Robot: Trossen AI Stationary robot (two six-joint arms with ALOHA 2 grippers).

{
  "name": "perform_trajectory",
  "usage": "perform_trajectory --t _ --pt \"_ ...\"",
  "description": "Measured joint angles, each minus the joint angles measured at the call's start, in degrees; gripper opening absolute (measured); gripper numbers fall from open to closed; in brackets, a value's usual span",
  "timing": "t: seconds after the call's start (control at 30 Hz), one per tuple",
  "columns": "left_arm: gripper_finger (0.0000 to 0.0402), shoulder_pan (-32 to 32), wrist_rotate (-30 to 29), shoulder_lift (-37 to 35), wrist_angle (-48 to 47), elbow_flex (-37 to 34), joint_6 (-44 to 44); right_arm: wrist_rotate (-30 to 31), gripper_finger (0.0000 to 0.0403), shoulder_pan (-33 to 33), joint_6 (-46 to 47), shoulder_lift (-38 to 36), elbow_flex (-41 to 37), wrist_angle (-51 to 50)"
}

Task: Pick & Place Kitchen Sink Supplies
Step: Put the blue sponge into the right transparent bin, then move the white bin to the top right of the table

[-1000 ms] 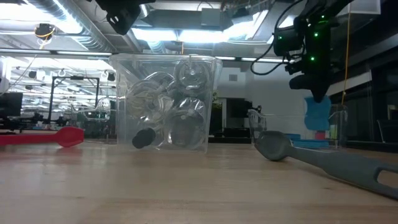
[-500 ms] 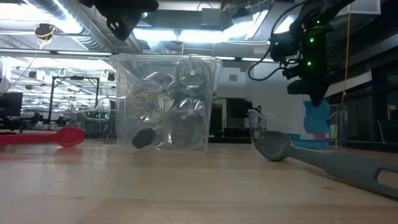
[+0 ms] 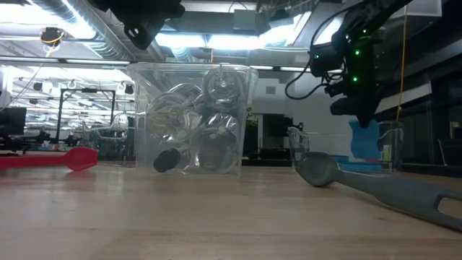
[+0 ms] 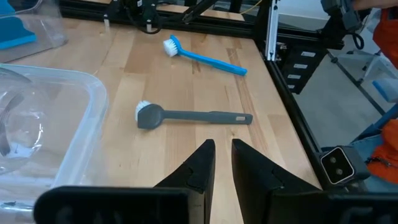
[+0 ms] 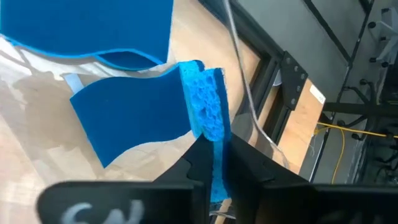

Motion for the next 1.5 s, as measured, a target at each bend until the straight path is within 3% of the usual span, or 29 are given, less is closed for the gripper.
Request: perform_trajectory --t 0.43,0.9,1.27,1.5 --pt "0.0047 0.0 1.3 0.0 0.1 0.0 -1.1 -7.0 0.0142 0.0 0.2 0.1 0.0 0.8" --pt "0.0047 0.0 1.3 0.0 0.1 0.0 -1.5 -26.3 0.0214 0.0 -7.0 0.1 0.0 6.8" --pt "0.0047 0.0 1.3 0.0 0.3 0.0 -1.5 -26.9 0.0226 0.0 -10.4 0.1 0.0 8.5" --pt "0.0047 0.0 1.3 0.0 0.3 0.0 -2.9 -27.1 0.0226 0.0 -7.6 0.1 0.0 8.7"
